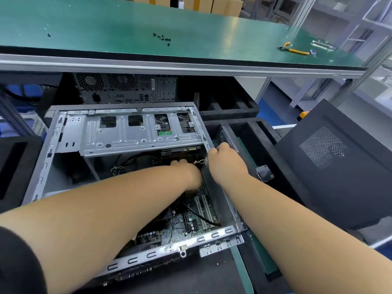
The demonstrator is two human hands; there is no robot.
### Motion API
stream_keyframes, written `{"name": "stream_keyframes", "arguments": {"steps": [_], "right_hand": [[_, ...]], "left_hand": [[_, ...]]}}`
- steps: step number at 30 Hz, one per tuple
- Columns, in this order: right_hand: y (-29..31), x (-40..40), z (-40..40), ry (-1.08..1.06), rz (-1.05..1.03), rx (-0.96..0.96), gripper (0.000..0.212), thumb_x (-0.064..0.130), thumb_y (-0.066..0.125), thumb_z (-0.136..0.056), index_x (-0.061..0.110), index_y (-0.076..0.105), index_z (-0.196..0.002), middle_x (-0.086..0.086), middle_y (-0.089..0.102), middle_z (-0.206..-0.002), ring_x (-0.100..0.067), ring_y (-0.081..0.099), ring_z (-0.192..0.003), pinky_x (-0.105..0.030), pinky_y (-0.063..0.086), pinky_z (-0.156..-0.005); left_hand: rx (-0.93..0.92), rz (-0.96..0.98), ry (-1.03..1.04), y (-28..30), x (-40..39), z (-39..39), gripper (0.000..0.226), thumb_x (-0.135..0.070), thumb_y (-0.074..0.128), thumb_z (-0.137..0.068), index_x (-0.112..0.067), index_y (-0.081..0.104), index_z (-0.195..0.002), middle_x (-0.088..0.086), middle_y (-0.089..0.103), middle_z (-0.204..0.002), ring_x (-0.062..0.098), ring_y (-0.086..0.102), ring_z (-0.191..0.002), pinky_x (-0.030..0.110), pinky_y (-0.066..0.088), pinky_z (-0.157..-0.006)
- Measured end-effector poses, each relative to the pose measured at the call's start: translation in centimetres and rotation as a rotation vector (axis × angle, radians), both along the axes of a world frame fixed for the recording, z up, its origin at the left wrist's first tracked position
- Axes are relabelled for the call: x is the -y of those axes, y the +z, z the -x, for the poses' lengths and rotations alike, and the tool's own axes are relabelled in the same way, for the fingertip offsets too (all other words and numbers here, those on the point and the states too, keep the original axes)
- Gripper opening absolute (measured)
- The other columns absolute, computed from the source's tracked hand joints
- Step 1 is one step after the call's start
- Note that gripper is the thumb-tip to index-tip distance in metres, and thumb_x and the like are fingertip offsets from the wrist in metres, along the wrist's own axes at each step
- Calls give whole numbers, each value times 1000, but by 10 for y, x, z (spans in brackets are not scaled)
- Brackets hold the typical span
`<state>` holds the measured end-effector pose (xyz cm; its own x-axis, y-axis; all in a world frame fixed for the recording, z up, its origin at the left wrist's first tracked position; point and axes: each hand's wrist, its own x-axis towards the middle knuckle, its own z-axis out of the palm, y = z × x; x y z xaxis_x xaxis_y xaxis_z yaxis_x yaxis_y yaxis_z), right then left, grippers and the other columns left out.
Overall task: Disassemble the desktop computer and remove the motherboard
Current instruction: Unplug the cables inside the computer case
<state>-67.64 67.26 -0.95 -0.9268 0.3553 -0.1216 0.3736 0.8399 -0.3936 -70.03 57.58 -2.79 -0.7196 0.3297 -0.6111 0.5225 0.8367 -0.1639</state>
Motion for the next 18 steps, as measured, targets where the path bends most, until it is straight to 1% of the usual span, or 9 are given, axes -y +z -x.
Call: {"name": "stream_keyframes", "arguments": {"steps": [2,4,5,7,9,11,13,15,18], "right_hand": [[-1,2,0,16,-9,9,24,8,44,-93,3,49,-116,-16,49,-109,-34,55,-95,-36,43,-71],[-1,2,-1,26,-10,8,28,-1,46,-89,1,49,-117,-19,47,-115,-34,55,-96,-35,44,-69],[-2,2,-1,24,9,-1,24,1,45,-91,2,49,-115,-18,48,-113,-32,54,-94,-35,43,-69],[2,2,1,-7,33,-26,18,16,38,-97,7,48,-109,-14,51,-106,-29,51,-90,-37,40,-71],[3,2,2,-48,91,-27,26,26,33,-99,7,48,-110,-13,53,-105,-29,49,-89,-38,39,-73],[4,0,2,-33,124,-5,29,26,32,-99,7,48,-114,-12,55,-109,-26,49,-87,-35,38,-71],[7,-2,-2,-27,184,-22,26,25,34,-97,11,49,-113,-9,58,-106,-21,51,-78,-30,36,-61],[9,-6,-6,-20,197,-72,21,28,38,-95,17,49,-109,-4,58,-99,-16,52,-72,-28,31,-53],[11,-10,-17,32,157,-75,27,37,41,-94,20,48,-114,-2,57,-104,-18,56,-79,-28,35,-56]], "left_hand": [[-39,-85,-73,-1,2,-4,44,-23,40,-97,-12,40,-140,8,35,-145,28,28,-134,37,32,-106],[-59,-192,-74,2,9,-9,42,-22,43,-96,-11,46,-137,9,39,-145,27,33,-134,35,36,-106],[-77,-245,-78,5,12,-11,38,-22,45,-96,-10,51,-132,10,44,-140,26,39,-128,34,39,-100],[-75,-350,-61,11,19,-14,31,-24,47,-94,-9,60,-118,10,56,-121,26,51,-109,31,43,-81],[-18,-448,-34,19,21,-21,30,-29,51,-93,-9,63,-110,9,63,-105,26,57,-94,29,43,-68],[95,-535,-14,20,20,-28,32,-38,57,-90,-13,66,-109,6,67,-103,24,60,-94,28,46,-73],[229,-568,1,17,16,-32,33,-44,62,-87,-17,68,-105,3,69,-102,21,62,-95,28,48,-80],[295,-555,-8,13,11,-36,33,-47,66,-83,-20,70,-100,0,70,-99,18,62,-90,27,48,-75],[322,-499,-78,5,1,-41,29,-42,68,-82,-20,71,-100,0,70,-98,16,58,-82,24,44,-70]]}}
